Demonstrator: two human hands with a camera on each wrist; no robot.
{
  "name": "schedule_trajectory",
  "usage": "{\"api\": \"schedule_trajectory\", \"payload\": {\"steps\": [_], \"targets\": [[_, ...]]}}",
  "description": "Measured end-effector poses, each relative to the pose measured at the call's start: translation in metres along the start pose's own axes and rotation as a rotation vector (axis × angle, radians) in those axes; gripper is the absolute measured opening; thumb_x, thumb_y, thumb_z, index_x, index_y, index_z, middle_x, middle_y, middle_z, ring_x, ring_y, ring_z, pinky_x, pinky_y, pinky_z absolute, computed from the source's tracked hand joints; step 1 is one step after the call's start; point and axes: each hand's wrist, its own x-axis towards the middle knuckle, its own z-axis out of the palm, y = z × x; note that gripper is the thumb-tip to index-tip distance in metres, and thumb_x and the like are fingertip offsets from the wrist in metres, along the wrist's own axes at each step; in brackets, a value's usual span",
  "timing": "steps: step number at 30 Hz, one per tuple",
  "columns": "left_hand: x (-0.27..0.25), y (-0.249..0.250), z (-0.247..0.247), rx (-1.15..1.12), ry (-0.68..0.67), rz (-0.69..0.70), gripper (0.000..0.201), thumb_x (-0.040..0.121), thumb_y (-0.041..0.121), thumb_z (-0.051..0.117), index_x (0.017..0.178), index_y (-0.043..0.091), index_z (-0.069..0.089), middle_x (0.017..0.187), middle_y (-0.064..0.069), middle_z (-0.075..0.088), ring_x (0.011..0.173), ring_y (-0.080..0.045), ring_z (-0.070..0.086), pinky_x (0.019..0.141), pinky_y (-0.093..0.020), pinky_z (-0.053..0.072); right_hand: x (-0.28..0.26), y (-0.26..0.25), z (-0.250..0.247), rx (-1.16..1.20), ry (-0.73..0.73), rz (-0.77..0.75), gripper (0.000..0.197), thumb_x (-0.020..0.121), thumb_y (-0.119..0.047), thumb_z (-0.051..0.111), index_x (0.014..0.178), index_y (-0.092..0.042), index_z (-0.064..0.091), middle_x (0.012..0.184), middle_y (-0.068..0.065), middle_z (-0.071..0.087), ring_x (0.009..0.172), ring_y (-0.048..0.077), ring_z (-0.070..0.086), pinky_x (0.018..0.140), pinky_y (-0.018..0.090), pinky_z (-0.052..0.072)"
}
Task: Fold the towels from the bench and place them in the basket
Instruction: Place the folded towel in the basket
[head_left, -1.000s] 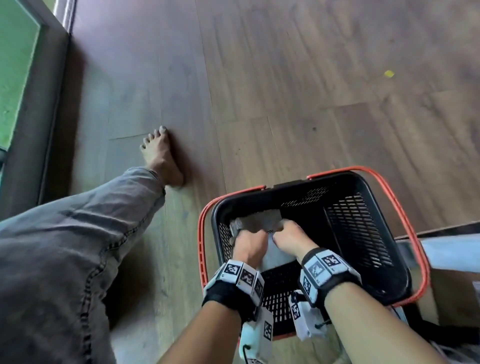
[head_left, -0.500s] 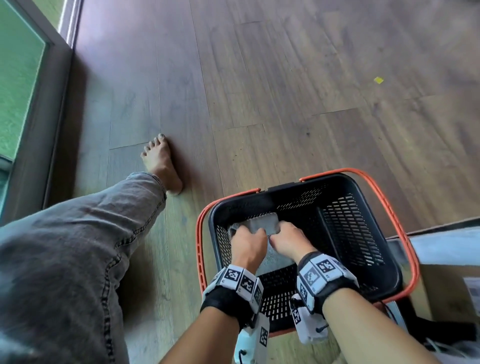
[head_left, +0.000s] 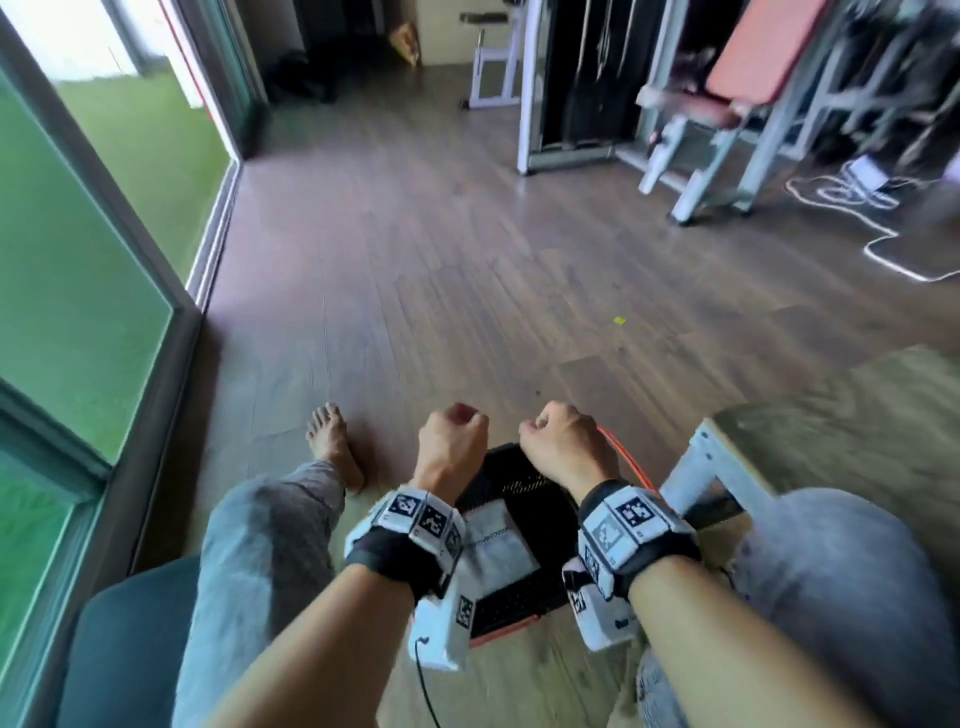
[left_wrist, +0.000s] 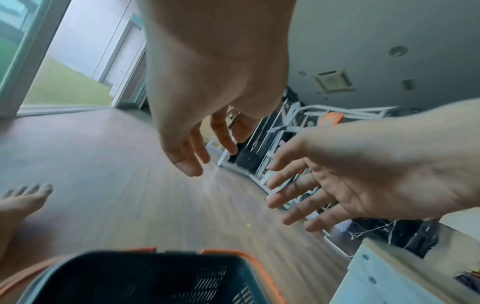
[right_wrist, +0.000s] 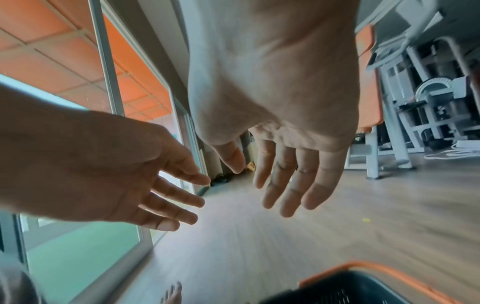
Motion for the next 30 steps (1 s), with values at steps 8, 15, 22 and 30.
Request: {"api": "schedule_trajectory", "payload": {"steps": [8, 15, 22, 30], "targets": [[-0.068, 0.069, -0.043, 0.089, -0.219, 0.205, 0.02, 0.09, 0.022, 0.056, 0.095, 0.011, 0.072, 0.092, -0.009, 0.073, 0.071, -0.019, 0.064, 0.057, -0.024, 0.049, -0.065, -0.006, -0.073, 0.116, 0.161, -0.056, 0.019, 0.084, -0.037, 0.053, 0.082, -0.021, 0.062, 0.101, 0.007, 0.07, 0.093, 0.032, 0.063, 0.076, 0.031, 0.044], [-0.093, 0.105, -0.039, 0.1, -0.305, 0.295, 0.02, 0.092, 0.014, 0.054, 0.095, 0.004, 0.071, 0.085, -0.011, 0.067, 0.062, -0.02, 0.056, 0.038, -0.014, 0.038, -0.081, 0.0, -0.101, 0.137, 0.237, -0.048, 0.019, 0.083, -0.036, 0.054, 0.083, -0.02, 0.064, 0.098, 0.006, 0.068, 0.084, 0.03, 0.056, 0.075, 0.031, 0.043], [-0.111, 0.146, -0.021, 0.073, -0.402, 0.381, 0.049, 0.072, 0.034, 0.053, 0.097, -0.006, 0.069, 0.099, -0.031, 0.069, 0.065, -0.026, 0.056, 0.054, -0.027, 0.04, -0.097, 0.012, -0.131, 0.095, 0.392, 0.011, 0.022, 0.08, -0.034, 0.05, 0.086, -0.017, 0.063, 0.103, 0.007, 0.069, 0.087, 0.032, 0.058, 0.076, 0.033, 0.046], [-0.132, 0.186, 0.03, 0.035, -0.608, 0.455, 0.022, 0.096, 0.011, 0.048, 0.095, 0.0, 0.066, 0.082, -0.014, 0.06, 0.058, -0.025, 0.05, 0.047, -0.024, 0.033, -0.125, 0.05, -0.172, 0.097, 0.554, 0.142, 0.026, 0.082, -0.035, 0.046, 0.095, -0.02, 0.064, 0.105, 0.005, 0.068, 0.097, 0.032, 0.062, 0.08, 0.036, 0.051]]}}
